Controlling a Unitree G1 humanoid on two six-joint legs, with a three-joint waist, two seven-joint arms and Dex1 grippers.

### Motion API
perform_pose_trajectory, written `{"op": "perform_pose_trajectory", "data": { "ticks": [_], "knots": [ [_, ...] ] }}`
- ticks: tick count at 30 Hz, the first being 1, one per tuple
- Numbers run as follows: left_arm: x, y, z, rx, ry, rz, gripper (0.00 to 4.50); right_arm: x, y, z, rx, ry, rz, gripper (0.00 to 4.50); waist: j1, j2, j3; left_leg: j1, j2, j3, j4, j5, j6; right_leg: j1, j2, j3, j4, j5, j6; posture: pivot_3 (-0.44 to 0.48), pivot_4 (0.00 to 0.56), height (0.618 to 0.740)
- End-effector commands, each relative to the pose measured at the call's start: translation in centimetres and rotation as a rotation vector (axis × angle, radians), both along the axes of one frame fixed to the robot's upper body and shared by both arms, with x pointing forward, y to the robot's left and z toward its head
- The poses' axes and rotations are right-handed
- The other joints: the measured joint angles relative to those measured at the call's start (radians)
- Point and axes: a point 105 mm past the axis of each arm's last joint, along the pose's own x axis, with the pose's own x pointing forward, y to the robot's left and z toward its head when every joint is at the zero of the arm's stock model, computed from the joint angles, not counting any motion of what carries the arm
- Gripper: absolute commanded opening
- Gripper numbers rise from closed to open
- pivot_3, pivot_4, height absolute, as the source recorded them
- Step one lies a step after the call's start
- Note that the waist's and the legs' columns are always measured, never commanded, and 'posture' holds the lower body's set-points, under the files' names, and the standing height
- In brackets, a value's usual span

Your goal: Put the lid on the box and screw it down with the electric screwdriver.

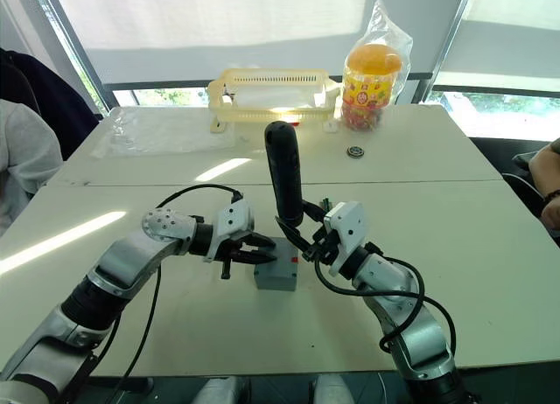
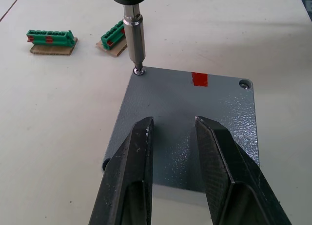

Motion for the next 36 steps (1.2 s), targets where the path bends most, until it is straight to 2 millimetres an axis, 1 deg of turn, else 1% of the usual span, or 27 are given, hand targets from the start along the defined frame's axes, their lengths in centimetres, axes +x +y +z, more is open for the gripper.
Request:
{"op": "perform_pose_trajectory", "data": {
  "ticks": [1,6,11,13,16,21,30,36],
  "knots": [
    [-0.3,0.2,-1.2,0.042,0.018,0.004,1.33,-0.3,0.0,-4.8,-0.062,0.203,0.006,1.72,0.0,0.0,-0.003,0.0,0.0,0.0,0.0,0.0,0.0,0.0,0.0,0.0,-0.001,0.0,0.0,0.0,0.15,0.74],
    [-0.3,-0.1,-1.3,0.04,0.02,0.003,1.33,-0.1,-0.1,-4.9,-0.067,0.2,-0.005,1.72,0.0,0.0,-0.005,0.001,0.0,0.0,-0.003,0.0,0.0,0.001,0.0,0.0,-0.004,0.0,0.0,0.0,0.15,0.74],
    [-0.4,0.0,-1.7,0.051,0.024,0.005,1.33,0.5,-0.7,-3.9,-0.069,0.158,-0.037,1.72,0.001,0.0,-0.005,0.001,0.0,0.0,-0.004,0.0,0.0,0.003,0.0,0.0,-0.007,0.0,0.0,0.0,0.15,0.74],
    [-0.5,0.1,-1.8,0.056,0.028,0.004,1.33,0.5,-0.9,-3.8,-0.072,0.16,-0.037,1.72,0.001,0.0,-0.005,0.001,0.0,0.0,-0.004,0.0,0.0,0.003,0.0,0.0,-0.007,0.0,0.0,0.0,0.15,0.74],
    [-0.6,0.0,-2.0,0.058,0.038,0.001,1.33,0.3,-0.9,-4.9,-0.074,0.202,-0.037,1.72,0.001,0.0,-0.006,0.001,0.0,0.0,-0.004,0.0,0.0,0.003,0.0,0.0,-0.008,0.0,0.0,0.0,0.15,0.74],
    [-0.8,-0.1,-2.0,0.057,0.042,0.0,1.33,0.5,-0.8,-5.6,-0.067,0.225,-0.052,1.72,0.001,0.0,-0.009,0.001,0.0,0.0,-0.004,0.0,0.0,0.003,-0.001,-0.001,-0.009,0.0,0.0,0.0,0.15,0.74],
    [-0.9,-0.1,-2.0,0.057,0.042,0.004,1.33,0.7,-1.0,-5.8,-0.07,0.227,-0.056,1.72,0.001,0.0,-0.015,0.001,0.001,-0.001,-0.005,0.0,0.0,0.005,-0.001,-0.001,-0.011,0.0,0.0,0.0,0.15,0.74],
    [-0.8,0.0,-2.0,0.058,0.04,0.004,1.33,0.7,-1.1,-5.6,-0.061,0.219,-0.06,1.72,0.001,0.0,-0.015,0.001,0.001,-0.002,-0.005,0.0,0.0,0.005,-0.002,-0.001,-0.012,0.0,-0.001,0.0,0.15,0.74]
  ]
}}
